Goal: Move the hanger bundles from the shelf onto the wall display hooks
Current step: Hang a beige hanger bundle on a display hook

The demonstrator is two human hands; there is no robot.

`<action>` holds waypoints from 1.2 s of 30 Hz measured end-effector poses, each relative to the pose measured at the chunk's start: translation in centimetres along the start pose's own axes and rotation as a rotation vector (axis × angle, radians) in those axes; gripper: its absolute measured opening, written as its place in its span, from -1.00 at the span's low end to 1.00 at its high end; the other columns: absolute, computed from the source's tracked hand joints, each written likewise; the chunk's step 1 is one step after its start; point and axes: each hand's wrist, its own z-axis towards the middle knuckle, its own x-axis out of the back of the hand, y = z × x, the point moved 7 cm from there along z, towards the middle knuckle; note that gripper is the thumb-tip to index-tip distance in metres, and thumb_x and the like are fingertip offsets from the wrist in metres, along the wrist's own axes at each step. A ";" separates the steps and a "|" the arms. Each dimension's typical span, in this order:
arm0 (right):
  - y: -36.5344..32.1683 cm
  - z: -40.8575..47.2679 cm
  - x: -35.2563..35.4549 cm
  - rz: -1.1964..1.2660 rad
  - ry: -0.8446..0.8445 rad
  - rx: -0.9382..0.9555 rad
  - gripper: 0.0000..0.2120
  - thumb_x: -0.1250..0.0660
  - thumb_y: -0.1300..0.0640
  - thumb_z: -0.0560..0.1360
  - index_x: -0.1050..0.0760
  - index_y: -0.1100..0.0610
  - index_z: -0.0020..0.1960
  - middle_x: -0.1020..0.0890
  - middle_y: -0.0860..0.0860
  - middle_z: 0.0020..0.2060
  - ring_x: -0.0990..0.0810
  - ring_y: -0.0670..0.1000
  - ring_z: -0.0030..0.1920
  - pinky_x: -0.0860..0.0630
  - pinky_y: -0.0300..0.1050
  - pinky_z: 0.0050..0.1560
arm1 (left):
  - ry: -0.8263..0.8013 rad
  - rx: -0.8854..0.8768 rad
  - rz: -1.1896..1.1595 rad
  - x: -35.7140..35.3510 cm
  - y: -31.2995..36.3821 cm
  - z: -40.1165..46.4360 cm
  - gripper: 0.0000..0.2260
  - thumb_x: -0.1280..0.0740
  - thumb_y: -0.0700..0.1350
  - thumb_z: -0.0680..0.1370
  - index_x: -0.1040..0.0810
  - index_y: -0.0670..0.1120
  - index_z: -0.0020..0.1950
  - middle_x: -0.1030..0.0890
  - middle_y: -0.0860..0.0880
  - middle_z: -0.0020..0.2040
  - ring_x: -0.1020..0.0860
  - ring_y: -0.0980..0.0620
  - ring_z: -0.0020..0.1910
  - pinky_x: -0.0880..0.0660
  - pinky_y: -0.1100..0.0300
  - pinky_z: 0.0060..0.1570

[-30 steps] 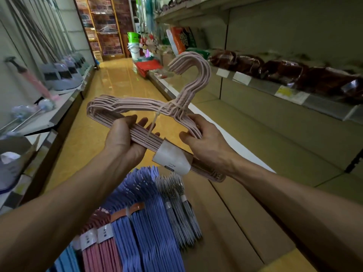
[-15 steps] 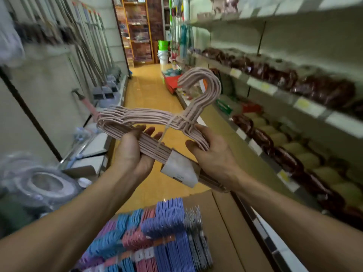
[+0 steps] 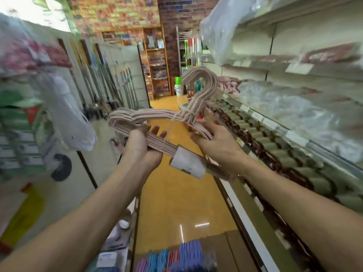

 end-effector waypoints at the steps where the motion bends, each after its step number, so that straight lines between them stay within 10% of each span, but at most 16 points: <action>1: -2.1 0.5 0.9 -0.003 0.006 0.010 -0.71 -0.32 -0.07 0.58 -0.50 -0.13 0.30 -0.61 -0.25 -0.04 -0.57 -0.19 -0.03 -0.51 -0.04 0.05 | 0.003 -0.038 -0.002 -1.3 1.6 -1.0 -0.86 -0.21 -0.13 0.67 -0.49 -0.13 -0.05 -0.58 -0.06 -0.15 -0.61 -0.01 -0.32 -0.49 0.05 -0.22; 7: -10.7 1.7 3.9 -0.072 -0.013 0.072 -0.64 -0.33 -0.05 0.59 -0.50 -0.05 0.38 -0.62 -0.10 0.21 -0.55 -0.07 0.13 -0.48 -0.03 0.22 | -0.068 -0.173 -0.081 -5.3 7.6 -5.3 -0.81 -0.17 -0.10 0.66 -0.43 -0.10 -0.12 -0.55 -0.08 -0.17 -0.57 -0.09 -0.16 -0.42 -0.04 0.19; 12: -14.4 1.7 4.3 -0.148 0.016 0.141 -0.64 -0.32 0.02 0.60 -0.49 -0.02 0.39 -0.64 -0.04 0.13 -0.56 -0.06 0.06 -0.37 -0.45 -0.10 | -0.080 -0.144 -0.143 -5.6 9.7 -7.7 -0.79 -0.18 -0.15 0.67 -0.45 -0.14 -0.15 -0.57 -0.12 -0.17 -0.62 -0.07 -0.22 -0.41 -0.07 0.38; 21: -17.7 1.0 3.4 -0.185 -0.086 0.266 -0.60 -0.28 0.08 0.63 -0.42 0.02 0.46 -0.63 0.05 0.12 -0.54 -0.01 0.00 -0.33 -0.28 -0.10 | 0.065 -0.217 -0.136 -4.4 11.5 -12.8 -0.89 -0.17 -0.23 0.68 -0.47 -0.22 0.08 -0.57 -0.16 -0.06 -0.58 -0.04 -0.14 -0.57 0.10 -0.01; 25: -19.6 -0.4 2.5 -0.131 -0.163 0.362 -0.60 -0.28 0.16 0.63 -0.42 0.09 0.46 -0.60 0.03 0.05 -0.47 -0.16 -0.19 -0.34 -0.50 -0.22 | 0.176 -0.295 -0.184 -3.3 11.8 -16.8 -0.87 -0.17 -0.24 0.67 -0.47 -0.22 -0.01 -0.56 -0.18 -0.04 -0.57 -0.06 -0.11 -0.54 0.11 -0.18; 36: -25.7 -7.1 -2.9 0.041 -0.353 0.605 -0.61 -0.33 0.09 0.59 -0.47 0.04 0.41 -0.67 0.02 0.12 -0.61 0.00 0.05 -0.34 -0.27 -0.08 | 0.359 -0.610 -0.355 1.9 13.8 -30.1 -0.84 -0.18 -0.34 0.60 -0.53 -0.21 -0.07 -0.58 -0.15 -0.20 -0.56 -0.03 -0.20 -0.57 0.10 0.12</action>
